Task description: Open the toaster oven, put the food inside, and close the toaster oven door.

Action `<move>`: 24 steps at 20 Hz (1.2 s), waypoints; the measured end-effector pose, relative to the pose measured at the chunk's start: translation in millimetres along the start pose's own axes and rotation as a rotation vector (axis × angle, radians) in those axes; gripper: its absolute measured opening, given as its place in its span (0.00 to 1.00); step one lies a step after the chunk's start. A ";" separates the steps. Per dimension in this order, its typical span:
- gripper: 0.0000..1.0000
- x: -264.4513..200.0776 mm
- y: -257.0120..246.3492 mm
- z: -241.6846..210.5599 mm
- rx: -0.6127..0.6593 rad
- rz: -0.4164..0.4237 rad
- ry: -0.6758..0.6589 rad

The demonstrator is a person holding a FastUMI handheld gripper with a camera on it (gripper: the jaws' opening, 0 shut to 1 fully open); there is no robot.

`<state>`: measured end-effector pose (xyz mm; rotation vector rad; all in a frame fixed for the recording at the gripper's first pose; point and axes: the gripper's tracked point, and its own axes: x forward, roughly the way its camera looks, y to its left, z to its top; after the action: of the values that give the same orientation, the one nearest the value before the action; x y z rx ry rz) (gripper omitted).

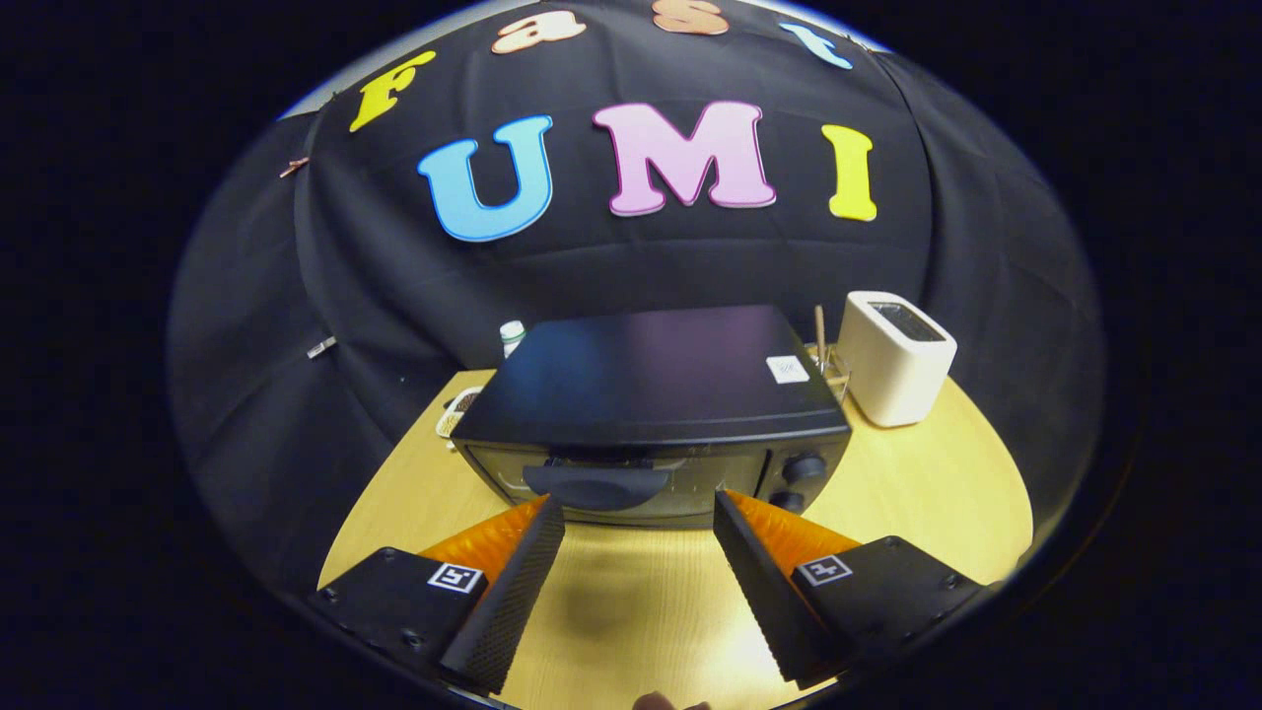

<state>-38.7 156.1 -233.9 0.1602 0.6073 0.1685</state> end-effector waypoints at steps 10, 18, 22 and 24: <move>0.99 -77.6 -45.7 114.7 -0.054 0.005 -0.282; 0.99 -117.3 -92.7 164.3 -0.088 0.010 -0.378; 0.98 -134.6 -118.6 188.5 -0.099 -0.003 -0.432; 0.98 -140.5 -131.0 195.5 -0.089 -0.010 -0.446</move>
<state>-24.9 -19.6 -24.0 0.1034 0.1564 0.1440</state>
